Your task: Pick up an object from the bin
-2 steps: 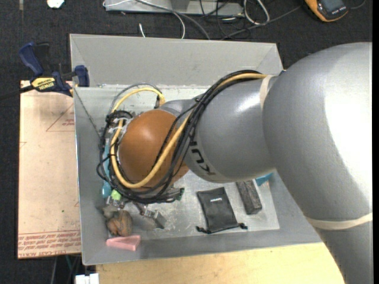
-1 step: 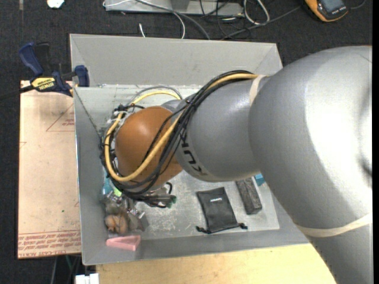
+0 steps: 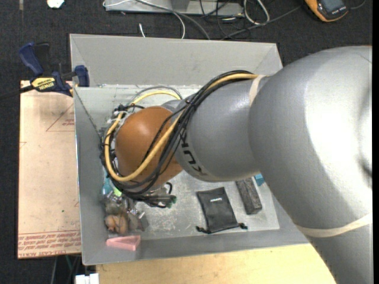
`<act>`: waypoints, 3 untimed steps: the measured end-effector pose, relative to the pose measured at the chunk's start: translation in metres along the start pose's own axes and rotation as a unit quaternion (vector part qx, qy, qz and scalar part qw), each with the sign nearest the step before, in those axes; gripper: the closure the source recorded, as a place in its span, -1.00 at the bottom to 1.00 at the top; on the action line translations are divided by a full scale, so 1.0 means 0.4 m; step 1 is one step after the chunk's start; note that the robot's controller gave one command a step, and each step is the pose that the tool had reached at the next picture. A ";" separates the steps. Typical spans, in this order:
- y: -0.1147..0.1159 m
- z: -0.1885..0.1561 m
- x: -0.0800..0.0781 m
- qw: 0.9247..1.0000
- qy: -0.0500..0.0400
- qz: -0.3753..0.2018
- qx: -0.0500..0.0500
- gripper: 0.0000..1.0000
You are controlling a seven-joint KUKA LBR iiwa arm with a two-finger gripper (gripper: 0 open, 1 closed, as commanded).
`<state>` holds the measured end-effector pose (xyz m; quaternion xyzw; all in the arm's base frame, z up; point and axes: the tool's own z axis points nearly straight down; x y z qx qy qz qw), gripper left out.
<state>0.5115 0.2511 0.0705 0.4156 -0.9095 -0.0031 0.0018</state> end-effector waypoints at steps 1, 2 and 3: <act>0.004 -0.074 0.003 1.000 0.001 0.001 -0.002 1.00; 0.005 -0.138 0.001 1.000 0.000 0.001 -0.002 1.00; 0.007 -0.251 0.002 1.000 0.001 0.002 -0.002 1.00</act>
Offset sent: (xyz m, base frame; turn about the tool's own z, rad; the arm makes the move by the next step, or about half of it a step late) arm -0.0024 -0.0004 0.0645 0.0009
